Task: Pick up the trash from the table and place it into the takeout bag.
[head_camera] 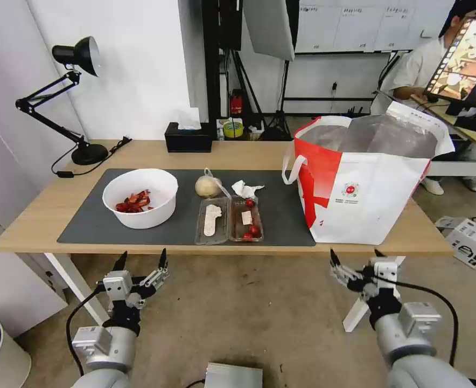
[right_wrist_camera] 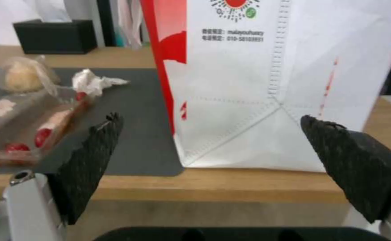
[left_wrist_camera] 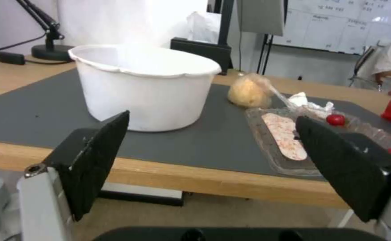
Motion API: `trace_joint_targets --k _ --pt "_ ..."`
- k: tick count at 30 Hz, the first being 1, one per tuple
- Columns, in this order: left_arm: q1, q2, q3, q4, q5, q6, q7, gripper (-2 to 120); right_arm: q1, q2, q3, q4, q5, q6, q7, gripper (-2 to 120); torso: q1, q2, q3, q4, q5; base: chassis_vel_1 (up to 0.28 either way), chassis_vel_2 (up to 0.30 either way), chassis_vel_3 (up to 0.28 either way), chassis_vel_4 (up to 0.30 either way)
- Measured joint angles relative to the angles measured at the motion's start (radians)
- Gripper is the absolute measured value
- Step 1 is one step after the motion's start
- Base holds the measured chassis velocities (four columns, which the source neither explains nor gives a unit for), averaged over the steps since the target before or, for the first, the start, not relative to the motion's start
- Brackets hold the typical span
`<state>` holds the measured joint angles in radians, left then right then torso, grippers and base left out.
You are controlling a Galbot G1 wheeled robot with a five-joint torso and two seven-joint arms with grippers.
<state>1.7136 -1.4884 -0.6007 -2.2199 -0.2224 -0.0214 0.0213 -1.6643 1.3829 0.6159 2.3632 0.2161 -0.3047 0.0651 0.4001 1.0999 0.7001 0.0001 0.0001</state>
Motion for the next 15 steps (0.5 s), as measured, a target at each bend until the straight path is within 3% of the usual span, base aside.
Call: trace_joint_targets --k 7,10,15 --pt "-0.013 0.026 0.031 0.036 -0.006 -0.03 0.0 100 0.001 -0.008 -0.003 -0.01 0.006 0.03 0.0 100 0.0 0.0 0.0 -0.0002 -0.0002 0.0 0.0 0.0 0.0" --pt "-0.018 0.033 0.058 0.042 -0.029 -0.03 -0.012 100 -0.001 -0.026 -0.015 -0.038 -0.003 0.098 -0.012 100 0.0 0.0 0.0 0.0001 0.0 0.0 0.0 0.0 0.0" --pt "-0.042 0.06 0.156 0.035 -0.187 0.005 -0.044 100 -0.008 -0.037 -0.02 -0.059 -0.022 0.145 -0.018 100 0.0 0.0 0.0 -0.0002 -0.0001 0.0 0.0 0.0 0.0"
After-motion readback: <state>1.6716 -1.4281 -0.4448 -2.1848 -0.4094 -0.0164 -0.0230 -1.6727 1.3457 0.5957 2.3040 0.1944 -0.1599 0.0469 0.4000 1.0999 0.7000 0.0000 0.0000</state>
